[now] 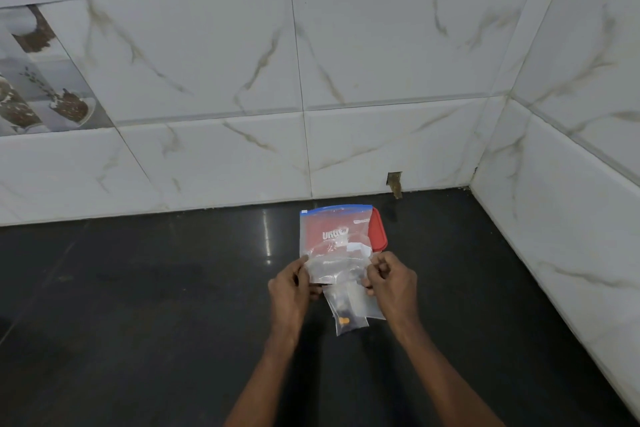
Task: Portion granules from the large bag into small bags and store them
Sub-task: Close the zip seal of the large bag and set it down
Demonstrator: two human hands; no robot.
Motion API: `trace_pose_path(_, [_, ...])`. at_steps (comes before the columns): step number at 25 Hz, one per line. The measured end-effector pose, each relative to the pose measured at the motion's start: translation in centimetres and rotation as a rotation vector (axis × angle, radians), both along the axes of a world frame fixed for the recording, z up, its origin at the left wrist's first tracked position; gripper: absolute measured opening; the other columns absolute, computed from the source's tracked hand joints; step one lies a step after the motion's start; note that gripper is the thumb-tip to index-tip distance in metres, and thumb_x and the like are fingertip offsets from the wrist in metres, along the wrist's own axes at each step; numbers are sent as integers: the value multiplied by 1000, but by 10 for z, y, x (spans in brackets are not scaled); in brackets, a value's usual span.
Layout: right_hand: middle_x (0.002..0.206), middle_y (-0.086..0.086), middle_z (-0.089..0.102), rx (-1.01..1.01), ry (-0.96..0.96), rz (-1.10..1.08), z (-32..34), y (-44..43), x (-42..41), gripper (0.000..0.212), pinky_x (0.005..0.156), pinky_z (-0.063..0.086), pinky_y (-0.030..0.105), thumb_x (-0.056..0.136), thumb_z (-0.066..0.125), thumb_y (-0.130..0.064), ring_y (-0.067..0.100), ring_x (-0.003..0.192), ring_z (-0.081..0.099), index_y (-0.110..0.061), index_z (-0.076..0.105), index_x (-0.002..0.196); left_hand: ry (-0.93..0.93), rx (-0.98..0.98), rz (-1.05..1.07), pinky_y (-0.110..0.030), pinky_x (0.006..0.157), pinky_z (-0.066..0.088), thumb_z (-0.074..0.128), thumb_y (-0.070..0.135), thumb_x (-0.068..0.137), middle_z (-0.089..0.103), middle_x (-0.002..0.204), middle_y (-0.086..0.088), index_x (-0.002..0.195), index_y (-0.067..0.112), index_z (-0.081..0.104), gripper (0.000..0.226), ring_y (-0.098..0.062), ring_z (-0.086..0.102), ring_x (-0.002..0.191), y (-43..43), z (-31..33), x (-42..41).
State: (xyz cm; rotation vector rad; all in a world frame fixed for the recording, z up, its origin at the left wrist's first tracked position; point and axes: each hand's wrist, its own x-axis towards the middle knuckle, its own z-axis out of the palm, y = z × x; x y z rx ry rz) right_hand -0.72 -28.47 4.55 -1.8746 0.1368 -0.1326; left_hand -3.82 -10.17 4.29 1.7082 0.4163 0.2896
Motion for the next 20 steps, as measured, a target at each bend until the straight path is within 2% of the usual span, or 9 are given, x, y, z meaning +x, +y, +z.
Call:
trace_pose_path(2, [76,5,68,-64,-3,-23,-3,-5,4,19,61,62,35,90,59,-3,16,65,71,-20,58,82,-74,10,56,-22,64,61,50,-1,100,78,94,-5,118,12,72,31,-13,77,73,-8,1,-2])
trace_pose_path(4, [82,3,71,-58,-13,-17,-6,-7,6,19,63,63,33,94,55,-4,13,66,72,-22,60,89,-70,-159,99,-26,68,63,50,-2,100,77,104,-8,123,10,70,33,-17,78,82,-12,0,-3])
trace_pose_path(6, [89,1,73,-23,-30,9,-9,-9,5,20,65,63,33,97,51,-6,13,68,73,-20,65,100,9,-338,52,-34,69,65,49,4,104,77,105,-15,132,16,64,34,-28,78,82,-11,-5,-1])
trace_pose_path(9, [97,7,73,131,10,2,-11,-13,5,25,67,63,35,97,50,0,17,72,74,-16,69,100,117,-397,-87,-33,70,65,50,1,103,77,101,-20,132,11,62,33,-28,77,81,-1,-4,-2])
trace_pose_path(12, [99,10,73,289,99,-58,-10,-18,8,24,66,62,35,94,54,6,19,77,75,-8,71,104,79,-763,-77,-43,82,64,53,-12,95,74,115,-20,124,-1,65,33,-32,75,96,8,-3,-4])
trace_pose_path(14, [96,11,74,394,154,-85,-9,-22,9,22,67,62,36,92,55,4,22,81,74,-3,72,105,87,-934,-37,-46,81,63,54,-5,95,72,116,-24,114,-3,67,23,-31,75,95,11,-1,-4])
trace_pose_path(17, [82,11,75,534,202,-106,-4,-24,7,14,66,61,39,91,66,-11,25,79,74,0,74,89,195,-895,78,-41,73,65,64,13,96,71,99,-25,93,-2,67,16,-29,75,79,14,-2,2])
trace_pose_path(18, [80,11,74,542,215,-101,-4,-23,7,14,67,61,39,90,69,-12,26,78,73,1,73,87,251,-858,94,-40,71,65,67,16,95,71,94,-23,92,-3,67,18,-31,74,78,14,-2,4])
trace_pose_path(20, [90,13,73,533,240,-95,-5,-21,7,8,70,62,42,87,70,-5,31,85,73,0,68,93,376,-791,41,-38,65,65,71,13,93,74,89,-21,98,-5,69,19,-31,72,80,15,-3,8])
